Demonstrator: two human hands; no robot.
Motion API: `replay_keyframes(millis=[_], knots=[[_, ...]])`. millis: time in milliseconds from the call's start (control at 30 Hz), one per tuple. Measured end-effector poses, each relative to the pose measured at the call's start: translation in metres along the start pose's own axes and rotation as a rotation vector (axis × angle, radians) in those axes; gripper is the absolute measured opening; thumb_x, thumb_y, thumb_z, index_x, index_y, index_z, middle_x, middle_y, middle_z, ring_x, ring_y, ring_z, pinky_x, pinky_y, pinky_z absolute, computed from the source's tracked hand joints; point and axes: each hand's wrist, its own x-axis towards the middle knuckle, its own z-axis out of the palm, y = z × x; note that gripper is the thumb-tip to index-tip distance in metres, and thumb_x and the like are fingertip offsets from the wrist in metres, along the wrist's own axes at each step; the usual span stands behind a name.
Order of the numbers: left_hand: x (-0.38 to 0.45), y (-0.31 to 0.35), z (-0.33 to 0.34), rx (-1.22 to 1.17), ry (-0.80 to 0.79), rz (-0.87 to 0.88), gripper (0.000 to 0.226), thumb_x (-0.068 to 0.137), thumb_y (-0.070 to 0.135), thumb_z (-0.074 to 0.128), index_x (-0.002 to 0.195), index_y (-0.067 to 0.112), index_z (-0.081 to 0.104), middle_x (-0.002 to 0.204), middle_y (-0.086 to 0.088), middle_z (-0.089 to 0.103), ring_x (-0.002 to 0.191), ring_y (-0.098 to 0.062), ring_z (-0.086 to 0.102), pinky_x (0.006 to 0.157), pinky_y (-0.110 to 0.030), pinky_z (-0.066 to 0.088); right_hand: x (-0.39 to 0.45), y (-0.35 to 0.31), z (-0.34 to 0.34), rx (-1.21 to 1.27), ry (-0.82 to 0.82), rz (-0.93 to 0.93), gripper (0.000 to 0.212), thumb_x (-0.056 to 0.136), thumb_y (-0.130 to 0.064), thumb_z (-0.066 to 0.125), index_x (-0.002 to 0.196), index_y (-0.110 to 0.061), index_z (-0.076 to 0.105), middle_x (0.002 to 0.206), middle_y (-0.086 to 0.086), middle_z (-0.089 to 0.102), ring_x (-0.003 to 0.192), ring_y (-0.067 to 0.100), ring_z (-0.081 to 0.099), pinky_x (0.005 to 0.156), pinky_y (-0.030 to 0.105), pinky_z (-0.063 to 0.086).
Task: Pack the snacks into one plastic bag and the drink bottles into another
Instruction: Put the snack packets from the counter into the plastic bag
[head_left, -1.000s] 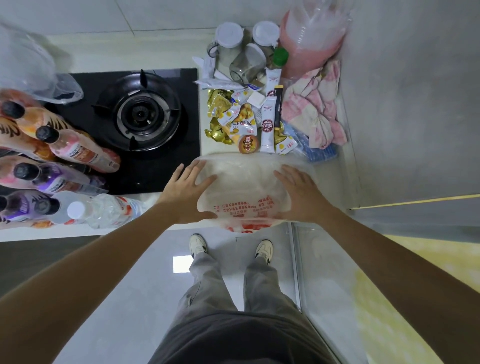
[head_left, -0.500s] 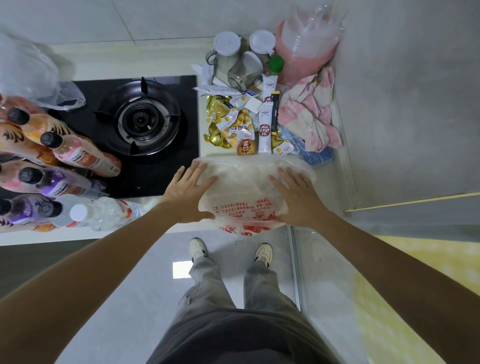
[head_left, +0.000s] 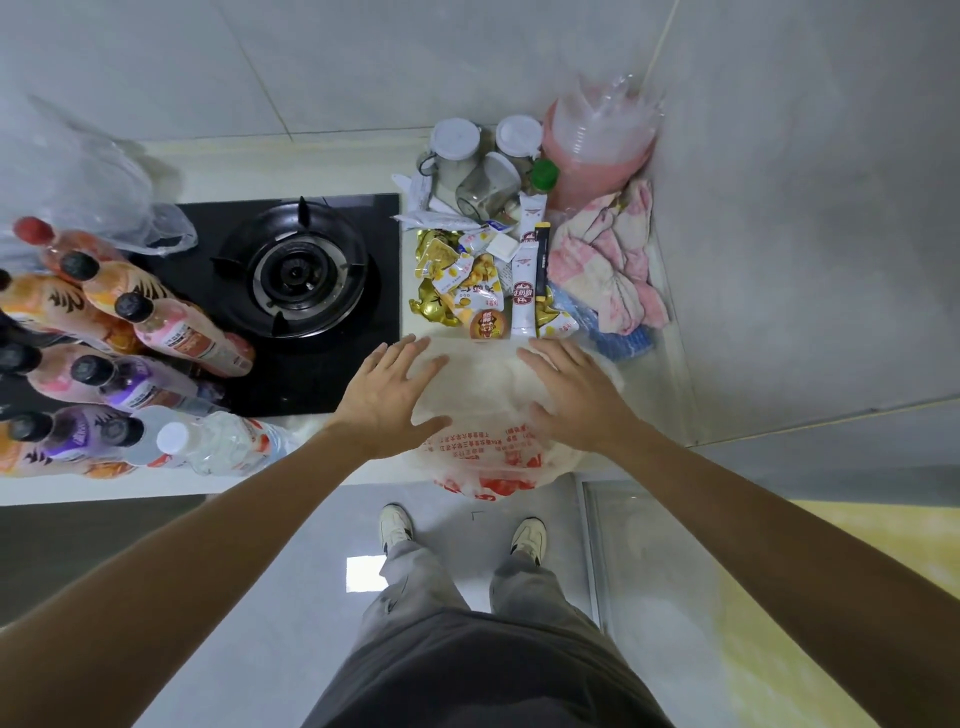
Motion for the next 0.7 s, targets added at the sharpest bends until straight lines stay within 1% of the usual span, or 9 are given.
replay_keyframes(millis=[133,200,267,367,467,533,567,633,700], knots=[[0.019,0.013,-0.012,-0.109,0.093,-0.067,0.073,0.093,0.068,0.047,0.153,0.028,0.033,0.157,-0.007,0.038,0.145,-0.029,0.036,0.119,-0.047,0.032,0.031,0.002,-0.015,0.006,0.026,0.035,0.067,0.089,-0.034,0.062,0.15,-0.013,0.046,0.15,0.008,0.048,0.139,0.03,0.041,0.117,0.049,0.034],[0.033,0.017,-0.017,-0.179,0.118,-0.127,0.068,0.095,0.063,0.048,0.152,0.028,0.034,0.15,-0.005,0.044,0.136,-0.027,0.044,0.109,-0.046,0.042,0.048,0.002,-0.02,0.051,0.017,0.085,0.063,0.091,-0.031,0.063,0.149,-0.013,0.046,0.147,0.007,0.049,0.138,0.03,0.043,0.115,0.05,0.037],[0.049,0.019,-0.02,-0.245,0.132,-0.202,0.063,0.097,0.057,0.05,0.15,0.024,0.038,0.142,-0.005,0.051,0.127,-0.027,0.049,0.099,-0.046,0.048,0.065,0.002,-0.025,0.103,0.013,0.158,0.058,0.092,-0.029,0.062,0.146,-0.014,0.047,0.142,0.008,0.051,0.136,0.031,0.045,0.111,0.053,0.041],[0.078,0.02,-0.022,-0.354,0.127,-0.328,0.047,0.099,0.05,0.052,0.137,0.021,0.053,0.126,-0.005,0.062,0.117,-0.028,0.057,0.092,-0.045,0.051,0.089,0.008,-0.027,0.159,-0.024,0.295,0.051,0.093,-0.025,0.062,0.141,-0.012,0.051,0.135,0.011,0.055,0.13,0.032,0.05,0.098,0.046,0.046],[0.104,0.019,-0.02,-0.37,0.084,-0.417,0.038,0.099,0.052,0.052,0.116,0.021,0.065,0.108,-0.002,0.071,0.1,-0.027,0.066,0.087,-0.044,0.055,0.107,0.016,-0.027,0.326,-0.034,0.449,0.048,0.09,-0.015,0.065,0.137,-0.007,0.058,0.13,0.014,0.062,0.122,0.031,0.058,0.089,0.034,0.046],[0.118,0.02,-0.018,-0.365,0.019,-0.45,0.034,0.098,0.049,0.054,0.111,0.02,0.068,0.106,-0.003,0.072,0.096,-0.028,0.067,0.085,-0.043,0.056,0.112,0.018,-0.028,0.371,-0.051,0.514,0.052,0.09,-0.014,0.066,0.141,-0.011,0.059,0.132,0.012,0.064,0.122,0.028,0.059,0.082,0.025,0.041],[0.124,0.021,-0.017,-0.372,-0.008,-0.469,0.032,0.098,0.046,0.056,0.11,0.02,0.069,0.107,-0.003,0.072,0.097,-0.029,0.066,0.086,-0.042,0.056,0.114,0.021,-0.027,0.378,-0.06,0.53,0.054,0.089,-0.015,0.067,0.142,-0.013,0.059,0.133,0.011,0.064,0.123,0.027,0.058,0.08,0.023,0.038],[0.134,0.024,-0.013,-0.375,-0.052,-0.497,0.03,0.097,0.043,0.058,0.109,0.019,0.071,0.107,-0.004,0.071,0.097,-0.03,0.066,0.085,-0.042,0.057,0.117,0.023,-0.027,0.39,-0.072,0.553,0.057,0.088,-0.018,0.068,0.143,-0.016,0.058,0.135,0.009,0.062,0.122,0.026,0.058,0.079,0.023,0.039],[0.14,0.028,-0.008,-0.366,-0.09,-0.506,0.031,0.098,0.045,0.058,0.107,0.019,0.072,0.107,-0.004,0.071,0.095,-0.029,0.067,0.084,-0.043,0.058,0.121,0.026,-0.024,0.429,-0.109,0.589,0.059,0.086,-0.02,0.069,0.144,-0.019,0.057,0.136,0.008,0.06,0.122,0.026,0.058,0.084,0.024,0.044]])
